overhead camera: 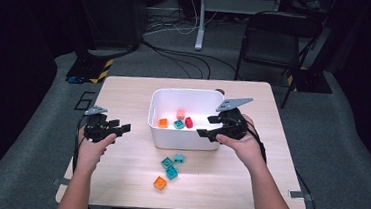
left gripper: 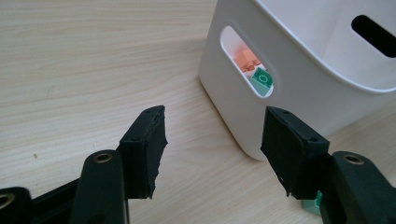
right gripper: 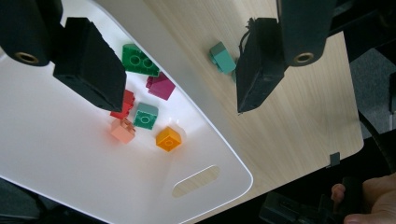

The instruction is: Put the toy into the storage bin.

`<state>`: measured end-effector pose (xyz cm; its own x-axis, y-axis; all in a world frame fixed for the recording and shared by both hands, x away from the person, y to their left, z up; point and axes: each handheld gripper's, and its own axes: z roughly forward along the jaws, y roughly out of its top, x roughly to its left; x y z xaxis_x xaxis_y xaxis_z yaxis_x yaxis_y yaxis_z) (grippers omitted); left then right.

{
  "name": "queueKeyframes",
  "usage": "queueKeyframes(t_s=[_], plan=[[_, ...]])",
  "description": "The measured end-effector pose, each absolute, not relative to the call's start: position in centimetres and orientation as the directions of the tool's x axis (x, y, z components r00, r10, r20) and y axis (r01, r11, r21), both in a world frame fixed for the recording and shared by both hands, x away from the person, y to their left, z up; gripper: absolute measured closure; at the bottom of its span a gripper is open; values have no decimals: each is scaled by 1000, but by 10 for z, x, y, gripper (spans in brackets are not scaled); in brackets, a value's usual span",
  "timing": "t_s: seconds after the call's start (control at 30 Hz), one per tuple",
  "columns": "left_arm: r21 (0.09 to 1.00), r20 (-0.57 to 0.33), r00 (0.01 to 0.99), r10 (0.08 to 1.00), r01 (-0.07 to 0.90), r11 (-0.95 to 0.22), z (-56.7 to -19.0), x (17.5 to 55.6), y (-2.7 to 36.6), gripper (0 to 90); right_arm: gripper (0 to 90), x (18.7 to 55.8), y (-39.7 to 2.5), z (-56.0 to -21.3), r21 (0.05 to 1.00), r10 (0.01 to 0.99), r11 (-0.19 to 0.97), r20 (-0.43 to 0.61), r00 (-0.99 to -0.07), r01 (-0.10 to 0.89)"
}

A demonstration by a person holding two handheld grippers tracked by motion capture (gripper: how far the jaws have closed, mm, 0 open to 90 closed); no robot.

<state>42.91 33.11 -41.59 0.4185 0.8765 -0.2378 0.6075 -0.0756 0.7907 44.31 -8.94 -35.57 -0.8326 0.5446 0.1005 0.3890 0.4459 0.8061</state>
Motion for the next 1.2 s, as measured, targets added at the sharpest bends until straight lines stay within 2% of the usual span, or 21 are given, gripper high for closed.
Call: queueKeyframes(t_s=[0.23, 0.33, 0.67, 0.93, 1.2], plan=[[789, -233, 415, 879, 610, -79, -418, 418, 325, 409, 331, 438, -105, -350, 822, 546, 436, 82, -834, 366], [781, -246, 443, 862, 617, -94, -421, 411, 318, 416, 331, 434, -103, -350, 810, 549, 472, 39, -835, 348], [777, -248, 525, 814, 609, -157, -431, 387, 297, 429, 331, 429, -97, -353, 796, 541, 500, 19, -841, 340], [766, -258, 563, 785, 614, -189, -454, 372, 284, 442, 328, 430, -95, -357, 794, 547, 494, 32, -836, 354], [758, -255, 575, 777, 618, -209, -469, 357, 264, 454, 328, 426, -92, -353, 805, 536, 495, 11, -844, 326]])
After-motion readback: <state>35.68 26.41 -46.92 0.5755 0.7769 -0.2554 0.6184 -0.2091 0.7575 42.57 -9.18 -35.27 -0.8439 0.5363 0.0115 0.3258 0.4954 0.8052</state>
